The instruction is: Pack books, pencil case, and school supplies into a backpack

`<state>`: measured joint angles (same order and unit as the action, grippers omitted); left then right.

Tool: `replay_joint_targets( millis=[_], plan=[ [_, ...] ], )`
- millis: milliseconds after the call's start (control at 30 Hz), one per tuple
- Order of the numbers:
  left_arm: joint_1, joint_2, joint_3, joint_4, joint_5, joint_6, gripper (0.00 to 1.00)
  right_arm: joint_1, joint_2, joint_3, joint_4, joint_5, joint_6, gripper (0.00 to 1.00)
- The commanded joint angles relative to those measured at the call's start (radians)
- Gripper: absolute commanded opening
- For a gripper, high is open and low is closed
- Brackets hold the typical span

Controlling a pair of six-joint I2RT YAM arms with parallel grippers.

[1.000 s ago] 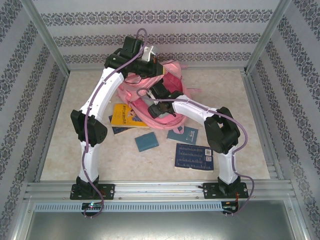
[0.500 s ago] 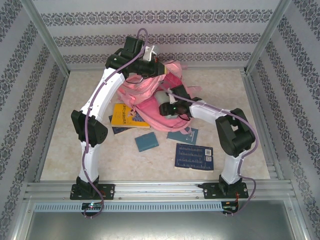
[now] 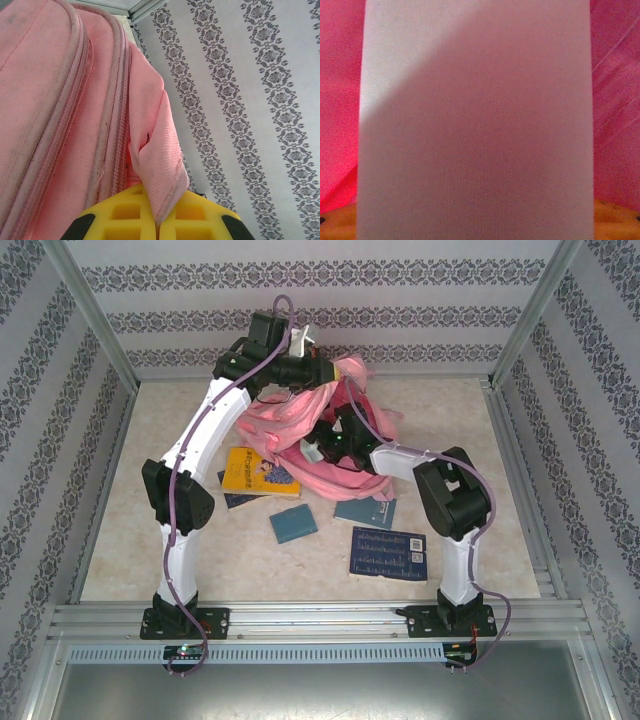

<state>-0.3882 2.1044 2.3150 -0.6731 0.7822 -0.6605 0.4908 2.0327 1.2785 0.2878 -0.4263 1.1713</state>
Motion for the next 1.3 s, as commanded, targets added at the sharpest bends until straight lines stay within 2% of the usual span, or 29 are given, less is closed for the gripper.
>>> replay_joint_targets(
  millis=[0,167,433,500,567,867,1033,1267],
  plan=[
    [-0.026,-0.093,0.021,0.225,0.091,-0.083,0.0,0.021,0.047,0.04,0.129,0.082,0.198,0.57],
    [-0.038,-0.08,0.046,0.233,0.096,-0.099,0.0,0.042,0.128,0.106,0.255,0.119,0.289,0.61],
    [-0.06,-0.057,0.063,0.234,0.1,-0.111,0.0,0.071,0.233,0.266,0.262,0.14,0.376,0.69],
    [-0.061,-0.053,0.068,0.23,0.097,-0.105,0.0,0.081,0.257,0.326,0.229,0.11,0.35,0.8],
    [-0.06,-0.044,0.084,0.197,0.088,-0.085,0.0,0.091,0.257,0.345,0.186,0.102,0.32,0.97],
    [-0.036,-0.032,0.105,0.121,0.053,-0.022,0.0,0.075,0.121,0.133,0.159,0.191,0.249,0.98],
    [-0.021,-0.023,0.107,0.098,0.039,-0.002,0.0,0.061,0.044,0.048,0.125,0.2,0.201,0.98],
    [-0.02,-0.006,0.106,0.06,0.022,0.034,0.0,0.032,-0.032,-0.048,0.164,0.192,0.172,0.98]
  ],
)
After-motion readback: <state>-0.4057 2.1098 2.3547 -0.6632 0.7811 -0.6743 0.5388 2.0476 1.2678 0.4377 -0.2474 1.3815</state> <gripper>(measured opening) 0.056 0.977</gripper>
